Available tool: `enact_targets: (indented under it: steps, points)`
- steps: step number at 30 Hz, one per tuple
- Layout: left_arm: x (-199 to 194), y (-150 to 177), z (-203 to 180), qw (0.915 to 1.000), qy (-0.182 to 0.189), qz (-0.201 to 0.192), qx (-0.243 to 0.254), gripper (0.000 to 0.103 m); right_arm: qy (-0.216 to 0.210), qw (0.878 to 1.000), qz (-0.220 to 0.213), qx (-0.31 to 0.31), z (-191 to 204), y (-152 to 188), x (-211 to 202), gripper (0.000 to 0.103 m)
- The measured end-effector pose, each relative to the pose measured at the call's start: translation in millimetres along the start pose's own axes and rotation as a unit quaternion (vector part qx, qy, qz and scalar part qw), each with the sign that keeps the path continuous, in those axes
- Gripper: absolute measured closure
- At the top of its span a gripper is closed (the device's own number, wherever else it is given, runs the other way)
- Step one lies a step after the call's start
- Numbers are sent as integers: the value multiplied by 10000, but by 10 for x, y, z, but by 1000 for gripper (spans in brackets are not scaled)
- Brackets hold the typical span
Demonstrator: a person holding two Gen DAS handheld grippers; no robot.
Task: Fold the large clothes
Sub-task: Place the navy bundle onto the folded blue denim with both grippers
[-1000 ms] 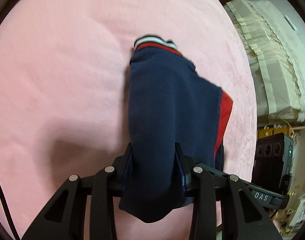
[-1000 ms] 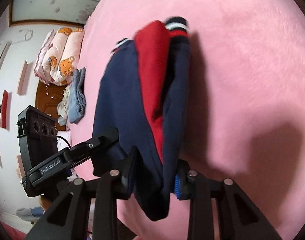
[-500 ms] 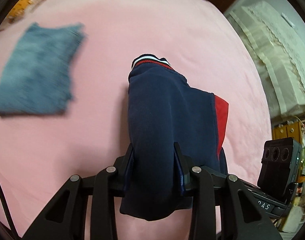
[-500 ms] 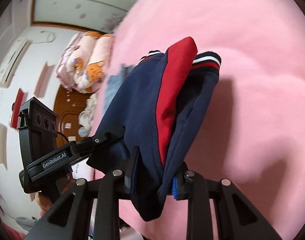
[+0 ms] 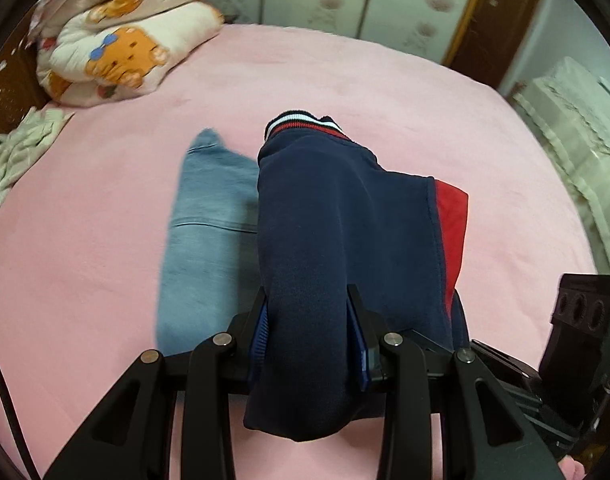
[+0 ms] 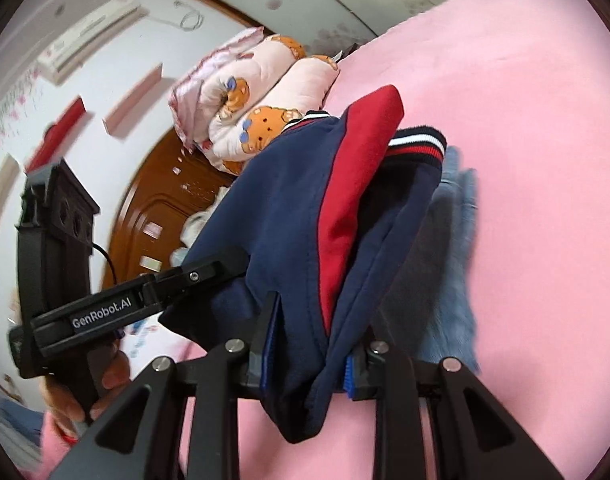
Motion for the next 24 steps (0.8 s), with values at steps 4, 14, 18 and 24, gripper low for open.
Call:
enact_targets:
  steps: [4,14,18,24]
  points:
    - [459,113,383,9996,-248,70,-70,71,267,9995,115,-144,-87,66,573,78]
    - [616,481,634,9962,116,-219,-831,62,838,9939,681,-215,-208,259,842,65]
    - [333,757,419,9948,-469,-303,-857,39,1058,9927,575,5,-247,304,495,63]
    - [62,1664,-51,9890,-913,-163,-1152,32,1753,9841,288,71,-501,834,-388,55]
Point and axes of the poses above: each gripper's, at about its wrist camera, not at the fingertips, and x roughly the way its jaws point, z to its left, y to its underside, the point moved 5 cm from there along x, roughly the way its jaws point, and after that the axes turned 1 degree about -x, right-handed, at the moved point
